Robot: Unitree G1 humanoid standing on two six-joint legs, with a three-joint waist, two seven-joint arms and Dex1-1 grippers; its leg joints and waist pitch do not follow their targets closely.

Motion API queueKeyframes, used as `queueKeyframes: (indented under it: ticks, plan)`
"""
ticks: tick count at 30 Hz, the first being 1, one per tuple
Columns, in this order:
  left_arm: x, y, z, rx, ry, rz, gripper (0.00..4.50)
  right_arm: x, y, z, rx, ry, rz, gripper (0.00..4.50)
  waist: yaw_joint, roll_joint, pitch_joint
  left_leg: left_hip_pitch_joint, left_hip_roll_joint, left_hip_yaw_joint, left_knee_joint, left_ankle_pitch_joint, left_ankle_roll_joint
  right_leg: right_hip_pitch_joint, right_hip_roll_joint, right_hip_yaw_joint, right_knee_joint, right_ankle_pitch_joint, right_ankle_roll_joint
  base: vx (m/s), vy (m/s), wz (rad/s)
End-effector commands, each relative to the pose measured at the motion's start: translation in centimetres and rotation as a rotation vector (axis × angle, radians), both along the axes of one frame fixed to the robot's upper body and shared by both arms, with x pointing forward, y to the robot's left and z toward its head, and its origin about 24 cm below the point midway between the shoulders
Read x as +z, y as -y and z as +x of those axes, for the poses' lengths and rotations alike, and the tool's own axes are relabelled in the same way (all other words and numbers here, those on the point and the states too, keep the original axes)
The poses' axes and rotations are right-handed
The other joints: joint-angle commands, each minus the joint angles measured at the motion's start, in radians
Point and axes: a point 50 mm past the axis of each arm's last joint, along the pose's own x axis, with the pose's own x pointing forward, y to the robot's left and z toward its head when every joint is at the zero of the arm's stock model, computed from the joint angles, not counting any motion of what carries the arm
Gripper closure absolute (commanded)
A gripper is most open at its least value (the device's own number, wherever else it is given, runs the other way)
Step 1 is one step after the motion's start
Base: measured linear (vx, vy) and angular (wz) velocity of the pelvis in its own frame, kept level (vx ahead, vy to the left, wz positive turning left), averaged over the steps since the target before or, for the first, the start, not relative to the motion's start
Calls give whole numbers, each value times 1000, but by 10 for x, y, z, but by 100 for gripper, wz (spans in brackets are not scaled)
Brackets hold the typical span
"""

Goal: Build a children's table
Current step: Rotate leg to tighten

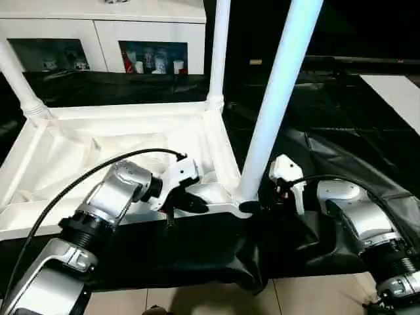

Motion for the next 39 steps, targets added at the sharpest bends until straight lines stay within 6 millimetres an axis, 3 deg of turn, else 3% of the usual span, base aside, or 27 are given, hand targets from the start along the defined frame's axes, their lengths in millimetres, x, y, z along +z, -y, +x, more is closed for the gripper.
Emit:
queueKeyframes:
  ticks: [1,4,5,7,8,9,10,11,12,14,16,18,23,24,26,28,32,35,39]
  plan:
    - [2,5,-3,-28,-4,-20,450,-7,-2,-4,12,-30,4,183,-1,-4,-64,20,40,-17,-69,-187,35,45,-52,36,-63,-143,-248,0,0,0]
    - [-1,8,0,15,8,-20,450,-12,-4,0,-82,-22,11,183,-2,-4,-63,21,40,-17,-70,-198,25,43,-53,36,-66,-165,-245,0,0,0]
    - [-4,13,7,98,35,-25,450,-19,-4,7,-217,-12,5,183,-6,-3,-61,20,40,-18,-72,-214,14,41,-52,37,-67,-187,-238,0,0,0]
    - [-7,20,14,184,59,-29,450,-27,-7,13,-348,-15,9,183,-9,-4,-57,28,36,-20,-75,-278,-17,35,-54,37,-83,-304,-213,0,0,0]
    - [-7,20,14,184,59,-29,450,-27,-7,13,-348,-15,9,183,-9,-4,-57,28,36,-20,-75,-278,-17,35,-54,37,-83,-304,-213,0,0,0]
    - [-10,35,25,305,66,-47,450,-36,-20,17,-528,-40,49,183,-12,-5,-58,23,35,-21,-79,-284,-24,36,-53,38,-84,-331,-184,0,0,0]
    - [-10,36,25,312,66,-49,450,-37,-21,17,-539,-40,51,184,-13,-3,-57,29,35,-21,-79,-296,-31,29,-52,38,-87,-341,-184,0,0,0]
    - [-10,39,27,329,67,-52,450,-38,-24,18,-571,-44,58,184,-11,-5,-59,31,35,-25,-79,-311,-42,33,-54,37,-88,-356,-176,0,0,0]
    - [-10,45,29,354,74,-58,450,-40,-28,20,-624,-51,68,184,-13,-6,-59,27,33,-26,-81,-308,-41,35,-53,36,-89,-355,-171,0,0,0]
    - [-9,54,33,386,86,-71,450,-42,-35,23,-709,-57,73,184,-13,-5,-59,32,33,-23,-81,-321,-43,27,-52,38,-91,-346,-170,0,0,0]
    - [-10,77,36,452,77,-115,450,-46,-53,31,-869,-90,106,184,-14,-2,-62,32,32,-26,-82,-329,-52,29,-52,37,-91,-333,-172,0,0,0]
    - [-12,85,36,455,81,-107,450,-46,-60,34,-914,-97,113,184,-14,7,-62,33,31,-26,-83,-339,-53,28,-52,38,-93,-320,-166,0,0,0]
    - [-19,93,35,453,95,-64,450,-39,-72,41,-929,-65,122,184,-15,8,-63,30,30,-25,-84,-339,-45,32,-50,38,-92,-287,-161,0,0,0]
    - [-19,93,35,451,98,-58,450,-37,-73,42,-915,-60,134,149,-15,8,-62,30,31,-25,-84,-339,-42,32,-50,38,-92,-282,-162,0,0,0]
    - [-20,87,36,438,114,-37,450,-29,-75,40,-805,-25,200,149,-14,7,-62,28,32,-25,-85,-333,-36,35,-51,38,-91,-271,-162,0,0,0]
    - [-20,85,37,433,119,-33,450,-26,-73,39,-775,-2,204,111,-8,4,-64,27,33,-24,-83,-310,-22,37,-51,38,-89,-236,-166,0,0,0]
    - [-20,74,36,366,140,-16,450,-15,-52,37,-688,31,226,78,-5,-2,-62,22,33,-23,-84,-288,3,45,-52,37,-89,-233,-167,0,0,0]
    - [-19,69,35,329,130,-21,450,-11,-40,33,-613,41,205,55,-8,-2,-62,17,35,-25,-85,-281,8,48,-52,36,-87,-238,-165,0,0,0]
    - [-19,57,26,178,115,-31,450,-7,-5,19,-380,98,66,55,-6,1,-63,19,37,-23,-79,-254,23,47,-54,37,-86,-196,-194,0,0,0]
